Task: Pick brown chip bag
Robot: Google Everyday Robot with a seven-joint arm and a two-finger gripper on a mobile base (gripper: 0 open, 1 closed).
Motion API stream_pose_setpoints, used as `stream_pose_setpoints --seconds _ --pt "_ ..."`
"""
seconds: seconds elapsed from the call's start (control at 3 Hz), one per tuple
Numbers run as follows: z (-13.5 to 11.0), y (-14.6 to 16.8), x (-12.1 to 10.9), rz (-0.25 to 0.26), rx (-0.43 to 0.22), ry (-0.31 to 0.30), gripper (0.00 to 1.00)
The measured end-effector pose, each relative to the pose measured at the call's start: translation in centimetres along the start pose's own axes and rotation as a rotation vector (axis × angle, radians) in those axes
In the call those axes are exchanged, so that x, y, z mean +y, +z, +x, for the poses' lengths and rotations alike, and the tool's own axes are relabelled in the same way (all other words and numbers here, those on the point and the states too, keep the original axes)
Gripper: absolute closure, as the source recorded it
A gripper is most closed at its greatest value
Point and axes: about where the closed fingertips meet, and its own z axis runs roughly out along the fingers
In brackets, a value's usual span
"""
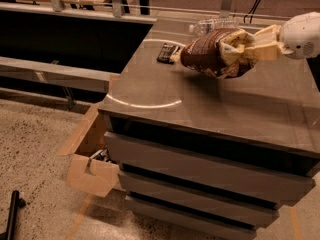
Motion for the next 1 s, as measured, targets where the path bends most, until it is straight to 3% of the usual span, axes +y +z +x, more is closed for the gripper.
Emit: stream_pose_setpoints --seconds 0.33,0.67,1.0 --pt "-1.34 -0.75 -0.06 -0.026 -0.01 -0.005 1.0" --pt "-1.68 -0.74 -0.13 -0.051 0.045 0.057 1.0" --pt "-1.62 -0.71 -0.19 -0.052 0.054 0.085 1.0"
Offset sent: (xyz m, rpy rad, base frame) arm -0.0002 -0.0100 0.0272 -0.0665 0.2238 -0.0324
